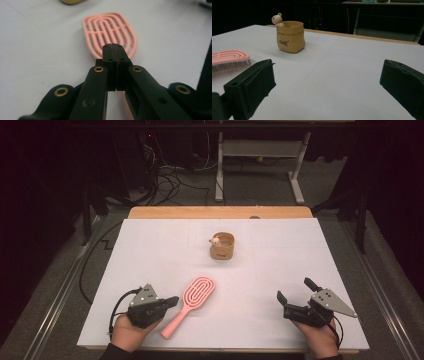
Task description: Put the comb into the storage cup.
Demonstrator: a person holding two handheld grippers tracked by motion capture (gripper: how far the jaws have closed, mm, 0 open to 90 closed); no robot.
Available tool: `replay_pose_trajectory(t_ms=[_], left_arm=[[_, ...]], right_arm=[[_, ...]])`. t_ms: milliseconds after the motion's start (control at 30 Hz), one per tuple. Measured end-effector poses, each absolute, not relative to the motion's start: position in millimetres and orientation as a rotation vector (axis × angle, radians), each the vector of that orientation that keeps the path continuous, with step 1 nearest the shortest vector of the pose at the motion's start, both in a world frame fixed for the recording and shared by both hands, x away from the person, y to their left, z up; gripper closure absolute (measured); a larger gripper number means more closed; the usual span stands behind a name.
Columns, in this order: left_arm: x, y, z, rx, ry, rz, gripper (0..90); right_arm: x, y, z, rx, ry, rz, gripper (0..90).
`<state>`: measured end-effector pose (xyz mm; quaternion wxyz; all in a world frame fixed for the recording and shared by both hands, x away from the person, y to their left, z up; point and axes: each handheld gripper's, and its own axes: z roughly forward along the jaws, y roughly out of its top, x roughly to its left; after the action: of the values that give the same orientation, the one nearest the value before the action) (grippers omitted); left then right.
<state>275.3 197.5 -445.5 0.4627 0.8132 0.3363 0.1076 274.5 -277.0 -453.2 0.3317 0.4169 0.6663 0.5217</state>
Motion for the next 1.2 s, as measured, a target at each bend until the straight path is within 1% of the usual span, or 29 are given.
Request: replay_pose_trajectory(t_ms=[100, 233, 433, 667, 733, 800, 833, 933, 967, 1067, 1133, 1200], left_arm=[[279, 211, -447, 1.91, 0.888, 0.282, 88.6], [281, 221, -447, 1.848, 0.928, 0.313, 88.5], [280, 226, -452, 1.809, 0.966, 0.348, 88.1], [280, 225, -453, 1.804, 0.964, 0.372, 86.7], [280, 223, -453, 1.803, 0.964, 0.365, 81.2], [280, 222, -453, 1.805, 0.963, 0.354, 81.2], [280, 221, -452, 1.806, 0.958, 0.349, 77.6], [278, 220, -451, 1.807, 0.949, 0.354, 77.3], [279, 219, -451, 1.803, 0.953, 0.357, 70.2], [279, 219, -451, 1.8, 0.954, 0.356, 68.6], [280, 219, -451, 1.795, 0.958, 0.353, 62.2], [280, 219, -451, 1.792, 0.959, 0.363, 60.5]], right_arm=[[275, -276, -454, 1.089, 1.745, 1.362, 0.3], [275, -276, -453, 1.089, 1.744, 1.361, 0.3], [275, -274, -454, 1.074, 1.77, 1.378, 0.3], [272, -271, -455, 1.063, 1.773, 1.381, 0.3], [271, -271, -455, 1.056, 1.771, 1.373, 0.3], [271, -272, -454, 1.053, 1.769, 1.368, 0.3], [271, -272, -454, 1.054, 1.768, 1.367, 0.3], [271, -273, -454, 1.054, 1.764, 1.364, 0.3], [271, -273, -454, 1.055, 1.763, 1.361, 0.4], [271, -274, -454, 1.059, 1.759, 1.363, 0.3], [271, -274, -454, 1.061, 1.757, 1.365, 0.3], [271, -274, -454, 1.061, 1.758, 1.366, 0.4]])
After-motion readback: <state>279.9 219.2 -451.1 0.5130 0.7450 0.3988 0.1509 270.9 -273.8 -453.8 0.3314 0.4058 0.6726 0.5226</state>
